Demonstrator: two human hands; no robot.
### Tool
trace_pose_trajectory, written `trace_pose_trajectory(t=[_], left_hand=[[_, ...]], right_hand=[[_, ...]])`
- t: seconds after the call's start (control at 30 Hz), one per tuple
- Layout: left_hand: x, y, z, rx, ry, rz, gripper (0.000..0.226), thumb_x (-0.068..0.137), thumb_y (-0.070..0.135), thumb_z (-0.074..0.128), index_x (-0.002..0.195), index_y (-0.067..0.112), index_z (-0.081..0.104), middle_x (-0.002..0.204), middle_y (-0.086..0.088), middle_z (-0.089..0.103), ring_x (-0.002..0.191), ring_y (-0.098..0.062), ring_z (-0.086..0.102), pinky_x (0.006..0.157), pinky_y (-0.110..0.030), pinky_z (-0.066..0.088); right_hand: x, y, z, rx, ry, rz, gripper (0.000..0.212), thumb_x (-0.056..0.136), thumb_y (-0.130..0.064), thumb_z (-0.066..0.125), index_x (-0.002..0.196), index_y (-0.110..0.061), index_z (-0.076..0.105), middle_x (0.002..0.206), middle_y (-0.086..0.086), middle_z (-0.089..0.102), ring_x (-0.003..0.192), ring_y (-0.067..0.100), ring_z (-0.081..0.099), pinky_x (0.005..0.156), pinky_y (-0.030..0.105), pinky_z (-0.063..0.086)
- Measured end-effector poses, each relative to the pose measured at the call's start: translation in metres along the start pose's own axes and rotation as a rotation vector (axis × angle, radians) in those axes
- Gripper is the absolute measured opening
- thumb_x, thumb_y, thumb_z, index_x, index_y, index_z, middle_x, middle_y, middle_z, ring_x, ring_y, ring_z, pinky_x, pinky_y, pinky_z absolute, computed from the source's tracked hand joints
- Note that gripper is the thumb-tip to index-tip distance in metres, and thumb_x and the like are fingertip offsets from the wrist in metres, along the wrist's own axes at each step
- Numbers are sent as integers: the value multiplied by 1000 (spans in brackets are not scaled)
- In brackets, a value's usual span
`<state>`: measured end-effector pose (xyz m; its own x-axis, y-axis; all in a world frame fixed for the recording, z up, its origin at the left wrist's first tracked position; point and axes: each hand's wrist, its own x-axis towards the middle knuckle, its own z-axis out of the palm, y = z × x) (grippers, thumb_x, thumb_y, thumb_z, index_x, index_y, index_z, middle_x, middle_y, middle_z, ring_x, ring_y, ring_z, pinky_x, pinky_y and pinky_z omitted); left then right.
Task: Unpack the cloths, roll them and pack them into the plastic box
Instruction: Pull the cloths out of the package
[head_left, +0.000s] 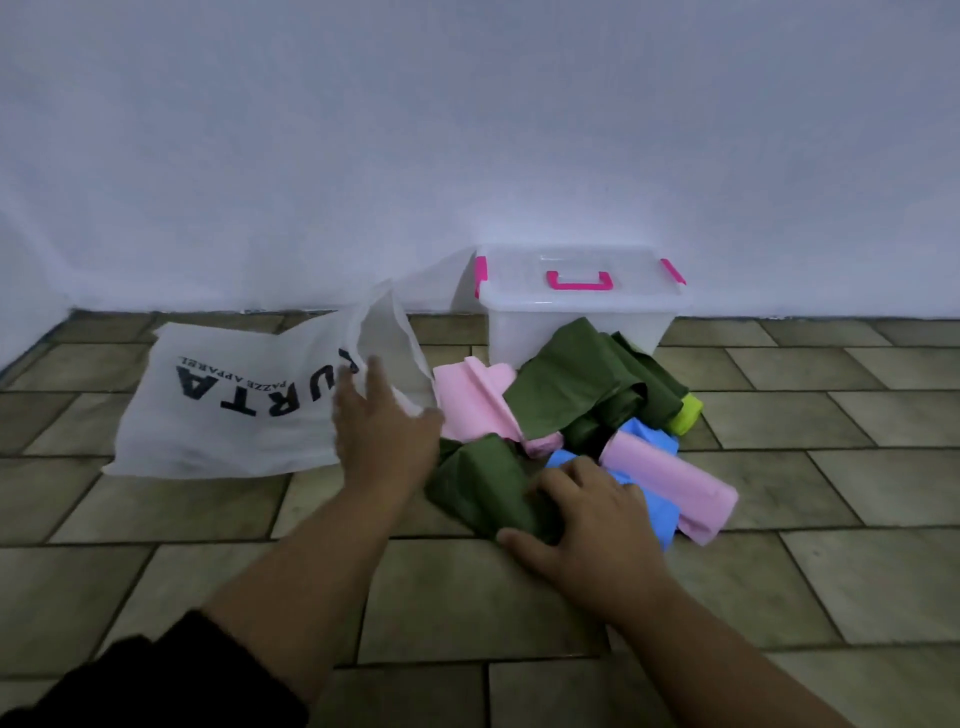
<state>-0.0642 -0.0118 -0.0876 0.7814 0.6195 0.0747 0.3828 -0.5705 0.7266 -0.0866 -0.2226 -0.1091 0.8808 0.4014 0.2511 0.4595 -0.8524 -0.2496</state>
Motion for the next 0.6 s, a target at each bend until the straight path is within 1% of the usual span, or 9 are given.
trace_pose_trajectory(t=[0.07, 0.1, 0.13, 0.2, 0.23, 0.27, 0.37, 0.47, 0.6], left_hand=[[-45, 5, 12, -32, -204, 90, 94, 81, 38, 65, 149, 33, 1, 158, 3, -13, 145, -25, -3, 116, -43, 16], [-62, 5, 18, -17, -332, 102, 99, 80, 40, 66, 150, 31, -4, 157, 2, -18, 145, -24, -5, 116, -40, 15], [-75, 5, 24, 2, -440, 101, 104, 80, 42, 66, 149, 29, -9, 156, -1, -23, 145, -24, -6, 115, -37, 13], [-90, 3, 35, 61, -567, 109, 108, 80, 49, 64, 148, 23, -16, 154, -7, -28, 145, -25, -8, 115, -33, 12], [-93, 3, 40, 86, -590, 121, 109, 80, 52, 63, 148, 22, -17, 153, -9, -29, 145, -26, -9, 114, -31, 11], [-94, 2, 43, 98, -598, 132, 110, 80, 54, 62, 148, 21, -18, 153, -10, -30, 145, -26, -9, 114, -31, 11], [-90, 1, 47, 132, -625, 180, 111, 79, 57, 61, 146, 24, -21, 152, -9, -32, 146, -27, -5, 114, -32, 14], [-75, -3, 44, 211, -681, 236, 110, 80, 56, 61, 144, 28, -25, 151, -4, -34, 146, -27, -1, 114, -37, 19], [-52, -7, 36, 232, -707, 283, 109, 82, 51, 62, 145, 28, -24, 152, -3, -33, 146, -21, 0, 113, -31, 17]], right_hand=[[8, 21, -15, 138, 125, 106, 41, 70, -62, 51, 100, -35, 59, 96, -8, 55, 88, 16, 53, 74, 36, 42], [12, 37, -21, 142, 166, 191, 41, 71, -52, 56, 105, -31, 60, 102, -2, 57, 91, 21, 55, 76, 38, 45], [16, 52, -28, 110, 144, 296, 44, 72, -45, 60, 113, -28, 59, 110, 5, 56, 96, 28, 56, 80, 40, 46], [22, 77, -39, 57, -70, 491, 55, 75, -37, 61, 128, -28, 49, 127, 12, 51, 108, 34, 54, 87, 41, 44], [24, 84, -40, 60, -181, 534, 58, 78, -34, 59, 133, -28, 46, 130, 14, 51, 110, 34, 54, 86, 37, 43], [24, 88, -39, 73, -249, 542, 58, 80, -32, 58, 136, -28, 44, 128, 16, 54, 109, 33, 56, 83, 33, 42], [23, 80, -35, 128, -275, 508, 56, 80, -32, 57, 135, -28, 45, 114, 14, 63, 95, 29, 63, 78, 30, 45], [21, 62, -23, 123, -266, 462, 62, 81, -34, 59, 138, -19, 40, 122, 13, 59, 107, 29, 59, 82, 30, 44], [26, 46, -14, 159, -253, 395, 56, 85, -35, 59, 131, -9, 42, 127, 13, 55, 114, 28, 54, 83, 29, 42]])
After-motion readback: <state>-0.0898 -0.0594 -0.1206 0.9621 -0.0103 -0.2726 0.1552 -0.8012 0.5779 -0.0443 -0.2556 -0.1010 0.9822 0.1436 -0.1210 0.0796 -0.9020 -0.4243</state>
